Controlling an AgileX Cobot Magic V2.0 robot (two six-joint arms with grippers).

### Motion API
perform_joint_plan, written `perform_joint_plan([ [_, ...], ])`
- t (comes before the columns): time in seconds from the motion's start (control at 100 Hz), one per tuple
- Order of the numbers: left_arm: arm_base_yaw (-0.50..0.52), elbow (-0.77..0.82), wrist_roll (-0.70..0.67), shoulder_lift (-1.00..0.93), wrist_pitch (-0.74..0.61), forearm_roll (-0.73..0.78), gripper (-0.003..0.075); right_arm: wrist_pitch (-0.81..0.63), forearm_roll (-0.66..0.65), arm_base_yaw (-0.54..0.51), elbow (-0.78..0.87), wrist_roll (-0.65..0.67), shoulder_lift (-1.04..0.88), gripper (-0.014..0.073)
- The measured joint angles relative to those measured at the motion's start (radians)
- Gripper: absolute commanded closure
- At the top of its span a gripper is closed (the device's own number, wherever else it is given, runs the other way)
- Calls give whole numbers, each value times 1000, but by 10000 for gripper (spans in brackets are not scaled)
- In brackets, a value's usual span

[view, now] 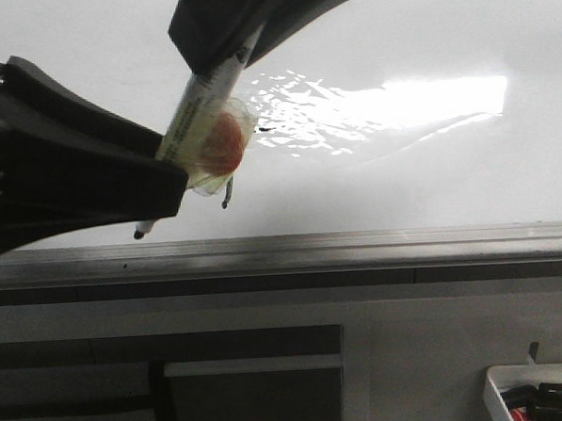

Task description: Write number 4 on whiteboard

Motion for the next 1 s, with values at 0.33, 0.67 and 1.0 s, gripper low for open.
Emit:
perform_joint_plan([
  [0.33, -4, 0, 27, 0, -11, 21, 741, -10, 3, 0, -2, 0, 0, 655],
  [0.67, -4, 0, 24, 0, -20, 19, 741, -46, 11, 0, -2, 0, 0, 335],
  [1.0, -4, 0, -38, 0, 76, -186, 741, -162, -6, -42, -81, 0, -15, 49],
])
